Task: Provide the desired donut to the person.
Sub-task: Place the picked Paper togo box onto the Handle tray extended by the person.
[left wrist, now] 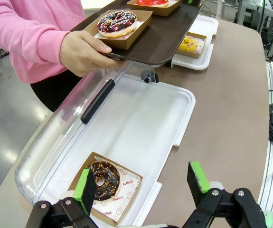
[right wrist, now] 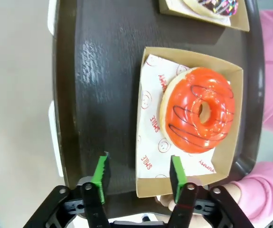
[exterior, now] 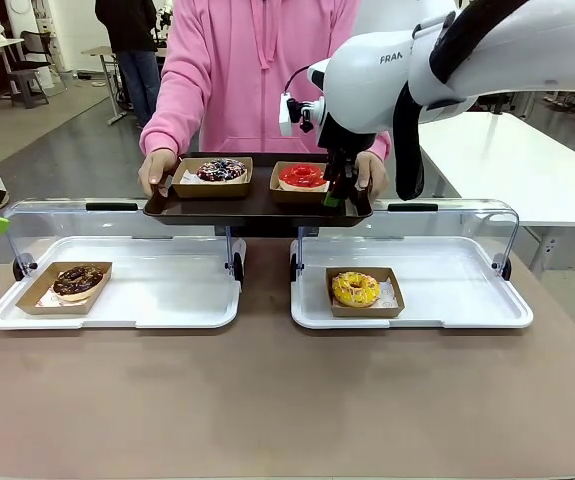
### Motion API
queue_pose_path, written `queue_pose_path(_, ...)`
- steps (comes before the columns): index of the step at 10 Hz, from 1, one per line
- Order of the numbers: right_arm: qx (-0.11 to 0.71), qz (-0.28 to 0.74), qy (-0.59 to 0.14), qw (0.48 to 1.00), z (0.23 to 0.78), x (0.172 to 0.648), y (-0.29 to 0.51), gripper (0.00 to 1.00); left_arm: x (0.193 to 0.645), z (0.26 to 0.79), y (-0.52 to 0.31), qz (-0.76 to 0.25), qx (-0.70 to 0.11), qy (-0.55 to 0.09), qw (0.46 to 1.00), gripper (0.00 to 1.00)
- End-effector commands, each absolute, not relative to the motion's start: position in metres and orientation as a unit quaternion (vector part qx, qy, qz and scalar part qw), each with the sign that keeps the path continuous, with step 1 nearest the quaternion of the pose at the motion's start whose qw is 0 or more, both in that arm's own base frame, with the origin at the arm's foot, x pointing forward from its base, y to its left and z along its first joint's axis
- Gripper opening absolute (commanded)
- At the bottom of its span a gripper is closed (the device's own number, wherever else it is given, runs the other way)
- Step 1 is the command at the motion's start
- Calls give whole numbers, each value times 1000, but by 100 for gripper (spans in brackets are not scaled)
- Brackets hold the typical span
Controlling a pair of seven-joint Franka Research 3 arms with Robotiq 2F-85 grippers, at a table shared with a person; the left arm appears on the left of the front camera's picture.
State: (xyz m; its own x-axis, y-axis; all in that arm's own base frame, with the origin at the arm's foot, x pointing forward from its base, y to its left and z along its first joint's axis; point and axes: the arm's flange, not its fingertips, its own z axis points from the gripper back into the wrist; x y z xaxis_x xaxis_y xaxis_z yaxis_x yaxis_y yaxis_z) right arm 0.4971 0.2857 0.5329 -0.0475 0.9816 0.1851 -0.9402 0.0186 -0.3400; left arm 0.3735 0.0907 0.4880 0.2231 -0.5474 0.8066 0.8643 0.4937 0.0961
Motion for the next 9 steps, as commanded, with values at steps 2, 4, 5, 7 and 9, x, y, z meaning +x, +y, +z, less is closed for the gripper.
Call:
queue_pose_path(2, -30, 715, -181, 675, 543, 492, 278, 100, 373, 488, 91, -461, -193, -417, 759, 100)
queue_pose_path(4, -27, 712, -182, 678, 548, 493, 276, 100, 373, 488, 91, -461, -193, -417, 759, 100)
queue_pose_path(5, -24, 711, -185, 679, 549, 493, 275, 100, 373, 488, 91, -461, -193, -417, 759, 100)
queue_pose_path(7, -21, 690, -189, 698, 551, 498, 271, 100, 373, 488, 91, -461, -193, -417, 759, 100)
queue_pose_path(9, -39, 705, -184, 684, 547, 492, 279, 100, 373, 488, 91, -461, -193, -417, 759, 100)
